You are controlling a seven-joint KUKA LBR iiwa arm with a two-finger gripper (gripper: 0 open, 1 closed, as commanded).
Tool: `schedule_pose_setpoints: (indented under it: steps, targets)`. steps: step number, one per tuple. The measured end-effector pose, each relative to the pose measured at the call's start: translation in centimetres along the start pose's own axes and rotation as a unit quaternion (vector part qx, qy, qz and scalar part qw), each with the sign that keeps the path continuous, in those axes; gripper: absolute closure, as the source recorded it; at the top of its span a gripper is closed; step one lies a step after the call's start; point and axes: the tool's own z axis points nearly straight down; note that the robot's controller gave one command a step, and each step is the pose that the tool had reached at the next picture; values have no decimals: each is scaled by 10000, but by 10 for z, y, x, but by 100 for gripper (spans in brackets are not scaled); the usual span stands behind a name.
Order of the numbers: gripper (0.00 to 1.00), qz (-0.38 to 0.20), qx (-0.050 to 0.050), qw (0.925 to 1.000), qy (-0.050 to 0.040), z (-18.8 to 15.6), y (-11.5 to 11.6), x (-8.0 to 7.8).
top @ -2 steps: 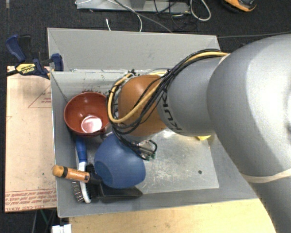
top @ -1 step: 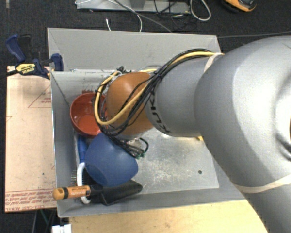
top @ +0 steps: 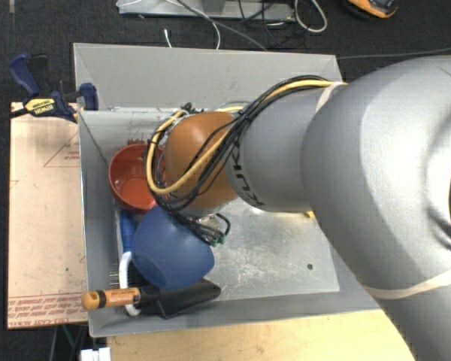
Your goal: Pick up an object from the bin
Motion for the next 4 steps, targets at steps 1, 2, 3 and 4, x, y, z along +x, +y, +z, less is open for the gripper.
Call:
schedule_pose_setpoints:
  steps: [1,2,3,4]
  targets:
    - [100,-51,10,10000,-2,0,1,0]
    - [100,-1332,12,9911,-50,-103,-11,-5]
    - [100,-472,-7,9989,14,-42,17,-23]
    - [100,319,-1,9995,36,-46,-31,-30]
